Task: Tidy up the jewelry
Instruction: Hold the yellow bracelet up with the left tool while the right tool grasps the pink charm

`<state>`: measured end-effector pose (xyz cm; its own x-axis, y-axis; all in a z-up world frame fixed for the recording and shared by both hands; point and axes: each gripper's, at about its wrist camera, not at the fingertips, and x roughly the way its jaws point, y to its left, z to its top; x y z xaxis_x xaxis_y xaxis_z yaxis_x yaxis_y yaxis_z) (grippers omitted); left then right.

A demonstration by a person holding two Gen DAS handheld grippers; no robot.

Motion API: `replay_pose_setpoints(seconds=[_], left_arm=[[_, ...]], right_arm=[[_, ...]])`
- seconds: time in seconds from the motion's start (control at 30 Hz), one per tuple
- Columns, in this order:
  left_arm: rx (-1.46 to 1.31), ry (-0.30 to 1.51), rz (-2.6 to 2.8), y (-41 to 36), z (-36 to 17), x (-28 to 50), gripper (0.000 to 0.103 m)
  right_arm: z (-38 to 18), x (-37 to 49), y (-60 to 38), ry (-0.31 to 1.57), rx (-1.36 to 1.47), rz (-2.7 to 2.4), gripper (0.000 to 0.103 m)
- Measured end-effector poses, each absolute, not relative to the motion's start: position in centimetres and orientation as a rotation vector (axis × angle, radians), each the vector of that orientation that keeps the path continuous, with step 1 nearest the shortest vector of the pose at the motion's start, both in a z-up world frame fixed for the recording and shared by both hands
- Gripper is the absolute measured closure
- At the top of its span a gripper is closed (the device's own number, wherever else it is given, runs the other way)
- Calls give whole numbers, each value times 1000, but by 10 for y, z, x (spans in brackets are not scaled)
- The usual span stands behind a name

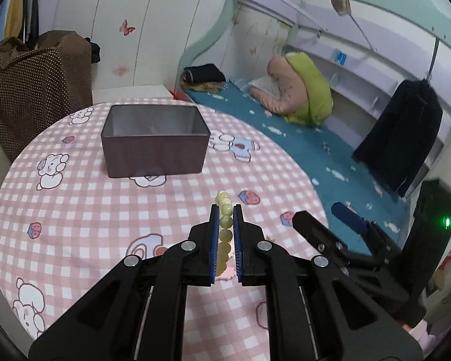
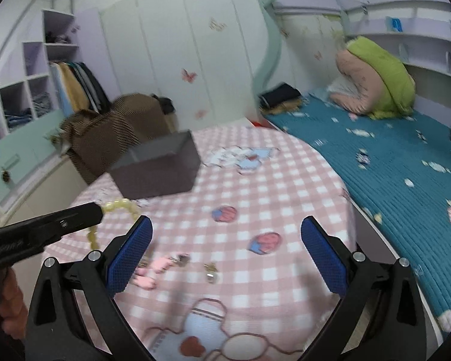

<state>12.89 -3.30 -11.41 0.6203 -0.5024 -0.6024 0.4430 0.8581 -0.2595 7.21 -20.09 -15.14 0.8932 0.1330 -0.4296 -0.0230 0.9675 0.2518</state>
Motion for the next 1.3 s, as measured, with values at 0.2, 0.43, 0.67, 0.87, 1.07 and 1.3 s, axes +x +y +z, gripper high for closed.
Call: replay_pose_setpoints(seconds=[0.2, 0.43, 0.67, 0.87, 1.07, 1.3], left_arm=[[-142, 676, -459, -8, -108, 125, 94], [-171, 684, -413, 20, -122, 116, 94], [-166, 693, -357, 44, -138, 104, 94], [-163, 695, -354, 57, -146, 95, 94], [-150, 697, -366, 59, -151, 92, 94], [-147, 692, -385, 60, -151, 93, 94]], right_arm=[[-145, 59, -169, 390, 144, 279, 8], [-161, 68, -134, 544, 69, 319, 17], [-182, 79, -112, 657, 11, 325, 54], [-192, 87, -104, 699, 0, 306, 71], [-195, 90, -101, 711, -14, 260, 78], [-191, 93, -98, 703, -23, 249, 79]])
